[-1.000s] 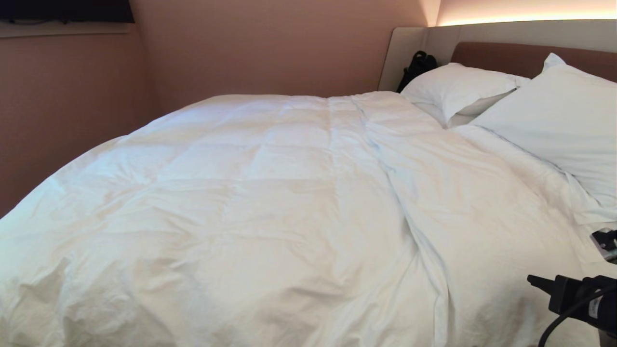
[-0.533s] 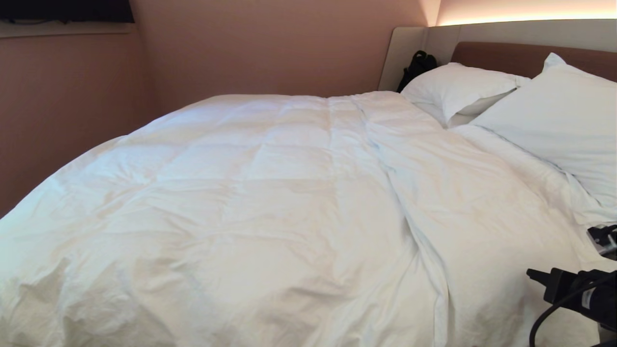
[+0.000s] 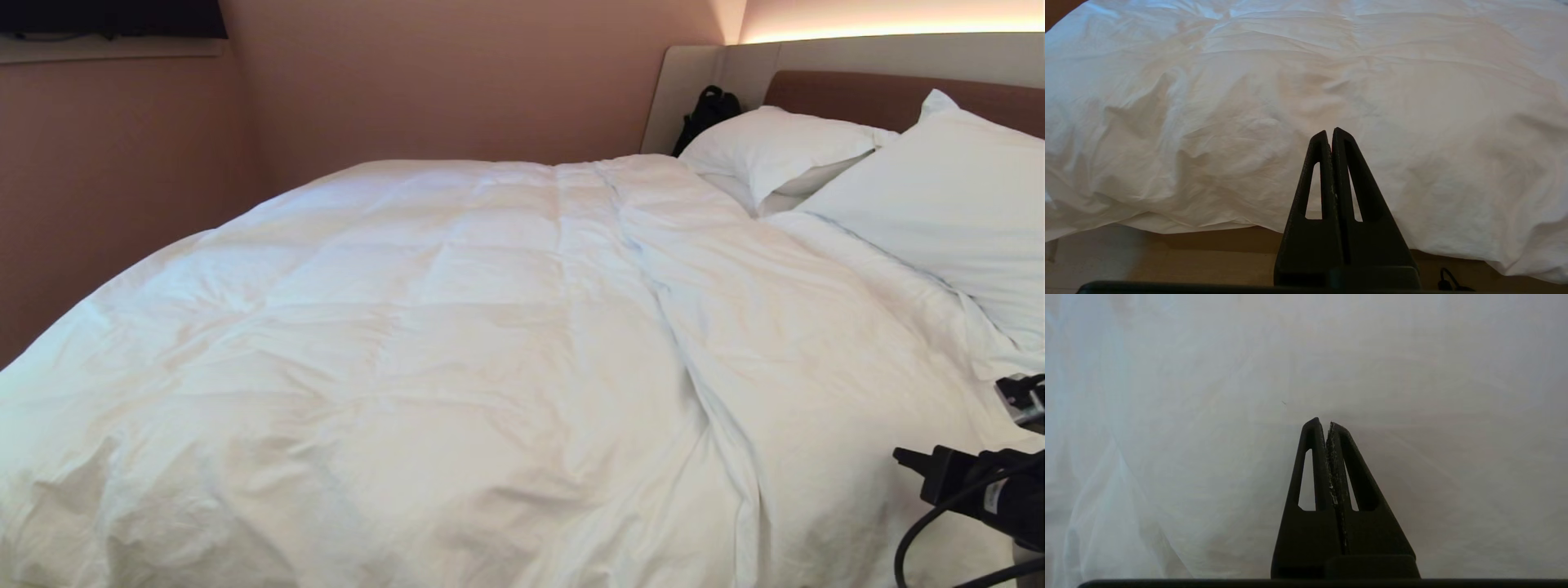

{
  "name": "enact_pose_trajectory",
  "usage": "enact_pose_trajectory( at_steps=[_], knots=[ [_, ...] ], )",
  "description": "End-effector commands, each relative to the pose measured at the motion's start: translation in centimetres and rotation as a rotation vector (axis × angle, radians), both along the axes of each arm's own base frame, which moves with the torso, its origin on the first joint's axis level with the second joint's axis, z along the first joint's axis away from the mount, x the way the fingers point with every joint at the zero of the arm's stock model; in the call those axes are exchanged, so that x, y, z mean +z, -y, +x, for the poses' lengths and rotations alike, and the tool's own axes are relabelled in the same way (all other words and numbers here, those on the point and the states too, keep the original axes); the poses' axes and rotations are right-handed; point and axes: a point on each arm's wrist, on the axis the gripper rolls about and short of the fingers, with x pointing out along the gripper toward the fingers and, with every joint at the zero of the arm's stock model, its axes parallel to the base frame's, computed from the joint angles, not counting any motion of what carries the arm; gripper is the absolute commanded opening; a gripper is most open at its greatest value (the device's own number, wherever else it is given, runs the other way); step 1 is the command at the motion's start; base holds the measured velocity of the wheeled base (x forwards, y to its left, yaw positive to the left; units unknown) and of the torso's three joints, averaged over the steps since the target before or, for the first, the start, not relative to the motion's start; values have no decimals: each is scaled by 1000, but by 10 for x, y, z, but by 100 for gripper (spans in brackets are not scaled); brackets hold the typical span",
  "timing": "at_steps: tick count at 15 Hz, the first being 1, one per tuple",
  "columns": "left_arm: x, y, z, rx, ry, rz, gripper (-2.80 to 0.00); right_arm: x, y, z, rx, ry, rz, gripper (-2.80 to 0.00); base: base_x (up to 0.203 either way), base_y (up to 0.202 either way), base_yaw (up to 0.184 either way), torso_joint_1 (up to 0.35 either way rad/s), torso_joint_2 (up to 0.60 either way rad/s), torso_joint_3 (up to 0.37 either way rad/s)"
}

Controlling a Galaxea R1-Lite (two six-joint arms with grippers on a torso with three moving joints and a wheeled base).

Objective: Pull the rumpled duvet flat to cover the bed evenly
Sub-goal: Flatten the corners of the folded blanket

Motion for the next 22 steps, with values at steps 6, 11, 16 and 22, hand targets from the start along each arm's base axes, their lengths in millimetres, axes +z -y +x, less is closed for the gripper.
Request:
enact_pose_trajectory(
  at_steps=[6, 11, 16, 22],
  knots=[
    [0, 0, 0, 0, 0, 0, -280, 24, 17, 15, -51, 101, -92, -280, 0, 0, 0, 0, 0, 0],
    [0, 0, 0, 0, 1, -1, -280, 14, 43, 8, -64, 60, -131, -280, 0, 0, 0, 0, 0, 0],
    [0, 0, 0, 0, 0, 0, -280, 9, 65, -4, 1, 86, -67, -280, 0, 0, 0, 0, 0, 0],
    [0, 0, 0, 0, 0, 0, -280, -15, 87, 8, 61, 72, -38, -280, 0, 0, 0, 0, 0, 0]
  ],
)
